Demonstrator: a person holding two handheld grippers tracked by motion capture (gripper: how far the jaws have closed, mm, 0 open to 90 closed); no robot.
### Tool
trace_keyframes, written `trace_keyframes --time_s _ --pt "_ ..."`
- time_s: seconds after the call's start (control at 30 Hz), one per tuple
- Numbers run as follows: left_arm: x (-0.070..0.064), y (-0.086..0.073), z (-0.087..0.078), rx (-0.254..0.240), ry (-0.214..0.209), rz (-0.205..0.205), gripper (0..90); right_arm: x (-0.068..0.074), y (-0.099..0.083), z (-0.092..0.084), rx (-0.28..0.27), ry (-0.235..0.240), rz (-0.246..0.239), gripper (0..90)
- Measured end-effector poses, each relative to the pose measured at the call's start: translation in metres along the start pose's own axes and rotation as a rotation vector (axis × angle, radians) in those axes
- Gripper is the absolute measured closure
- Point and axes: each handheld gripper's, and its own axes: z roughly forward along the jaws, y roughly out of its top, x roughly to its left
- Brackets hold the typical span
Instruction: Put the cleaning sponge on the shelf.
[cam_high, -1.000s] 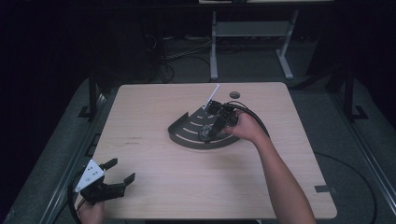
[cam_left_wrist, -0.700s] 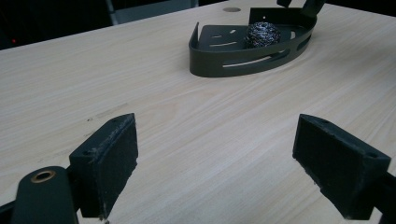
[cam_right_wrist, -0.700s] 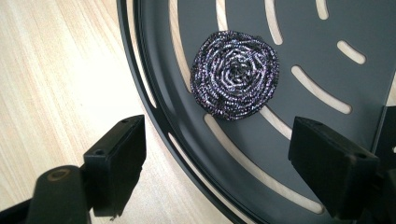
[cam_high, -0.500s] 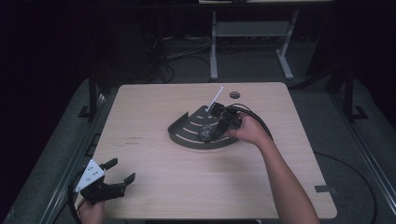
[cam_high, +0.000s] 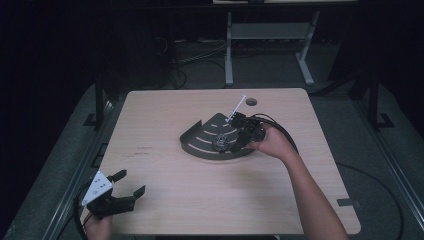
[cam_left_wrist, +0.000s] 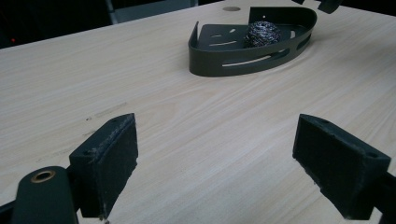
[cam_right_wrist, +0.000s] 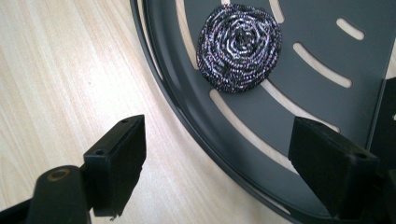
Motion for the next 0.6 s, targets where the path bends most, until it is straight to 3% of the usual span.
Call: trace_keyframes --time_s 0.6 --pt "0.0 0.0 0.0 0.003 0.0 0.002 13.5 0.004 -0.027 -0.004 0.012 -0.009 0.005 18.6"
